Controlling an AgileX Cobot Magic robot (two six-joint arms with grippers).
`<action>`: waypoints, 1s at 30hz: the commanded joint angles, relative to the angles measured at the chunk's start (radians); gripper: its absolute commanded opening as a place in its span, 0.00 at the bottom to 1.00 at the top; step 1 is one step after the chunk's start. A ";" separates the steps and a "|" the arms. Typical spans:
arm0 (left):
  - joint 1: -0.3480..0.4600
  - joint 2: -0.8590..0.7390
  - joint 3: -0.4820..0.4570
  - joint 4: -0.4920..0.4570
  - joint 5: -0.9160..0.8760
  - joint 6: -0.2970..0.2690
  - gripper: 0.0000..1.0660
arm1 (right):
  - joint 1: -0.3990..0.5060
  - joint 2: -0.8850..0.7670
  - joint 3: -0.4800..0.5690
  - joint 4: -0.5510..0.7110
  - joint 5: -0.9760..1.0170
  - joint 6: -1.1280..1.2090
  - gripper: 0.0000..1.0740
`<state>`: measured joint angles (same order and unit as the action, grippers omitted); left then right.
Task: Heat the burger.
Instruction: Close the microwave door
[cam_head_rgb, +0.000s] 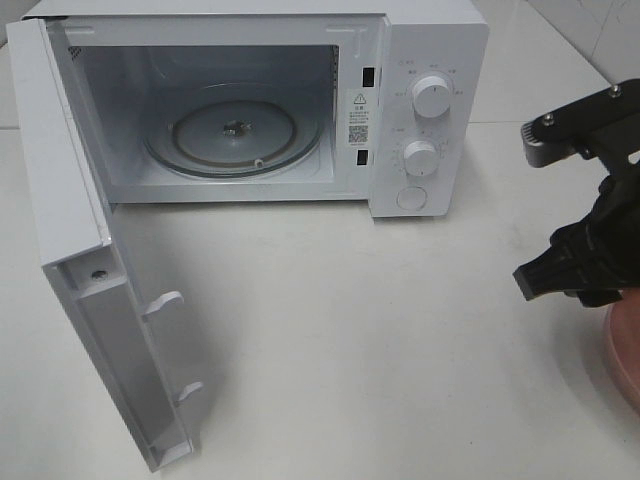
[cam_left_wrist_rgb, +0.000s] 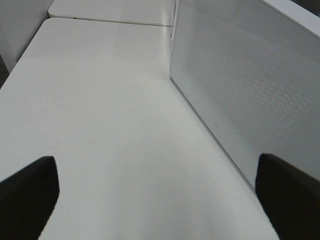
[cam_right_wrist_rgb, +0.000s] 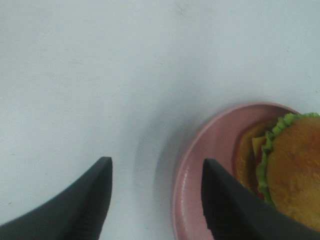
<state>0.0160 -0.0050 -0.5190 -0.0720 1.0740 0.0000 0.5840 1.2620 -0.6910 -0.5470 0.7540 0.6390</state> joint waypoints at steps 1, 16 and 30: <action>0.003 -0.016 0.003 -0.006 -0.009 0.000 0.94 | 0.000 -0.100 -0.006 0.130 -0.033 -0.176 0.56; 0.003 -0.016 0.003 -0.006 -0.009 0.000 0.94 | 0.000 -0.396 -0.006 0.364 0.174 -0.345 0.71; 0.003 -0.016 0.003 -0.006 -0.009 0.000 0.94 | 0.000 -0.677 -0.004 0.362 0.319 -0.409 0.71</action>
<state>0.0160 -0.0050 -0.5190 -0.0720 1.0740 0.0000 0.5840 0.5970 -0.6910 -0.1820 1.0680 0.2490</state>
